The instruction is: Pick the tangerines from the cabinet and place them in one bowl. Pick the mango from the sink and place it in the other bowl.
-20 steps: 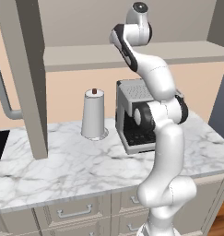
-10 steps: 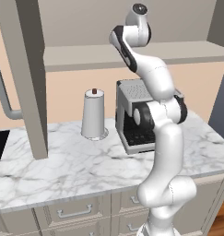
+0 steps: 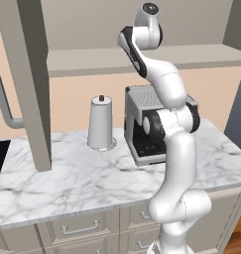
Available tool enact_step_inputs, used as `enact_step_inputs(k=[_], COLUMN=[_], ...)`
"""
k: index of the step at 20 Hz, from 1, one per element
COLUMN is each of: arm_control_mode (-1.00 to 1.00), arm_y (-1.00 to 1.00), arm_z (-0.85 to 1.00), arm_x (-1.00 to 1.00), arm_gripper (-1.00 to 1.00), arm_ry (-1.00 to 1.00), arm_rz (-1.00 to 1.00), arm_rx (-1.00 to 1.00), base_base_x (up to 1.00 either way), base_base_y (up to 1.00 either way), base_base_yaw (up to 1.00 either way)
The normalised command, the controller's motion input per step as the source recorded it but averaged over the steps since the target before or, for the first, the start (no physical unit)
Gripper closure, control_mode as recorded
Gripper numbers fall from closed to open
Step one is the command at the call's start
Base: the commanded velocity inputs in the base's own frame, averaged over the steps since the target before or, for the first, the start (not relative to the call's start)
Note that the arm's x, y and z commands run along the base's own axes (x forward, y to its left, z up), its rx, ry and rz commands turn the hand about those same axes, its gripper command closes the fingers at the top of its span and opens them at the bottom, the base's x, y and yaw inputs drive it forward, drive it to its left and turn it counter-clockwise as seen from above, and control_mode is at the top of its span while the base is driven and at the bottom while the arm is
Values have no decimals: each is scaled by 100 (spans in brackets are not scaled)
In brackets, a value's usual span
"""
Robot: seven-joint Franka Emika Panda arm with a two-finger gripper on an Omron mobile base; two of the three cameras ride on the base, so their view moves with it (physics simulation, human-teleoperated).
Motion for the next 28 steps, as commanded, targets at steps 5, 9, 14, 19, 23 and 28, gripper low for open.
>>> enact_step_inputs(k=[5,9,14,19,23,28], arm_control_mode=[-100,-100,-100,-100,-100,-100], arm_y=[0,0,0,-2,-4,-4], arm_z=[0,0,-7,-5,0,0], arm_x=[-33,-38,-43,-49,-53,-61], arm_gripper=[100,100,100,100,100,100], arm_ry=[-7,-5,-7,-8,-8,-10], arm_rz=[0,1,2,2,1,0], arm_rx=[1,0,0,0,0,0], base_base_x=[0,0,0,0,0,0], base_base_y=[0,0,0,0,0,0], base_base_yaw=[0,0,0,0,0,0])
